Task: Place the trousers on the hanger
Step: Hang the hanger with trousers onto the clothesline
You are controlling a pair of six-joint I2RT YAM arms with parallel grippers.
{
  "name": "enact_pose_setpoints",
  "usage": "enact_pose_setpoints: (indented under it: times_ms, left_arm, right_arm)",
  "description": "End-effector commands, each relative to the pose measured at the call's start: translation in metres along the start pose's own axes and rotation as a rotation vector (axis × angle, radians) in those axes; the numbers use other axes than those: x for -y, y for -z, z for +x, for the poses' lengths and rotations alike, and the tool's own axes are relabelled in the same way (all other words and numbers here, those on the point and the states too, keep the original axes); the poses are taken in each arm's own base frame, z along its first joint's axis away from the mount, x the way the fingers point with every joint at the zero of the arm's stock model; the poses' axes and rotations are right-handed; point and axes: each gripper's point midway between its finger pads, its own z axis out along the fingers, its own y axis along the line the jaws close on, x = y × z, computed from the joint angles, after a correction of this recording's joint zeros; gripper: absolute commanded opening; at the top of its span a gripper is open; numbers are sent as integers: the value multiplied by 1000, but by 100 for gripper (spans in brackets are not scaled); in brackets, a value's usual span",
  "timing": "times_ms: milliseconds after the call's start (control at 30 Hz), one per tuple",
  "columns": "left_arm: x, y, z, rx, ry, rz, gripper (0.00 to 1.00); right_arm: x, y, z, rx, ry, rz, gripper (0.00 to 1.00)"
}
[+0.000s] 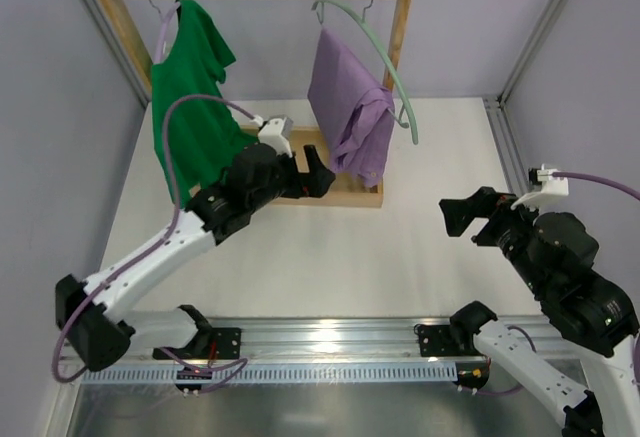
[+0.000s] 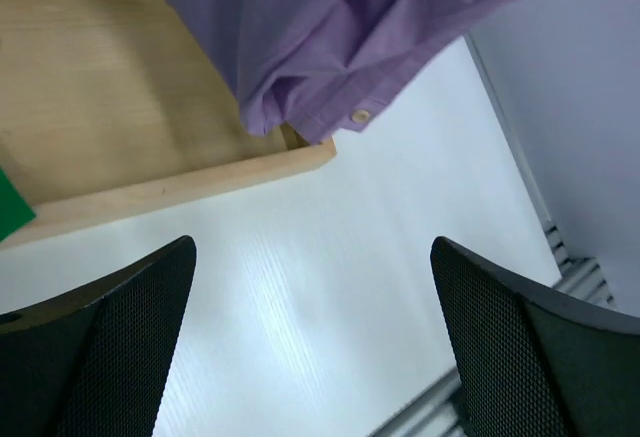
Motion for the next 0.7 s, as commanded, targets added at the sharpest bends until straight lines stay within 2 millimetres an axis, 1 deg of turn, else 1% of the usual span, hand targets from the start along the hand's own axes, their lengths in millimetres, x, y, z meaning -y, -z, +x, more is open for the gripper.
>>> enact_pose_setpoints:
  times_ms: [0, 33, 67, 100, 167, 200, 233, 267, 333, 367, 400, 467, 500, 533, 600, 667]
  left_arm:
    - [8, 63, -15, 3, 38, 23, 100]
    - [10, 76, -22, 18, 68, 20, 100]
    - [4, 90, -20, 5, 75, -9, 100]
    - [12, 115, -36, 55, 80, 32, 100]
    - [17, 138, -41, 73, 57, 76, 100]
    - [16, 149, -40, 71, 52, 80, 100]
    - [20, 161, -42, 76, 53, 111, 100]
    - [26, 184, -50, 123, 58, 162, 100]
    - [39, 207, -53, 158, 61, 262, 100]
    - [41, 223, -56, 198, 67, 301, 100]
    - [44, 232, -60, 225, 68, 329, 100]
    - [42, 248, -61, 257, 59, 346, 100]
    - [40, 250, -62, 267, 55, 338, 100]
    - [33, 250, -58, 258, 56, 305, 100]
    - [30, 254, -57, 253, 45, 296, 100]
    - [29, 254, -55, 249, 45, 291, 100]
  right_arm:
    - [6, 18, -10, 38, -32, 13, 100]
    - [9, 22, -11, 28, -34, 37, 100]
    - [14, 23, -12, 25, -36, 65, 100]
    - [16, 25, -13, 18, -45, 84, 99]
    - [18, 28, -11, -17, -39, 105, 100]
    - [14, 29, -9, -34, -36, 82, 100]
    - [11, 32, -9, -41, -30, 68, 100]
    - [9, 33, -9, -44, -32, 55, 100]
    - [4, 36, -9, -44, -43, 21, 100]
    - [2, 42, -11, -29, -62, 2, 100]
    - [1, 44, -12, -20, -72, -8, 100]
    - [-1, 48, -15, 3, -98, -32, 100]
    - [-1, 53, -18, 25, -106, -45, 100]
    - [-3, 54, -19, 36, -113, -56, 100]
    - [-3, 57, -21, 54, -123, -65, 100]
    - [-1, 56, -21, 57, -120, -58, 100]
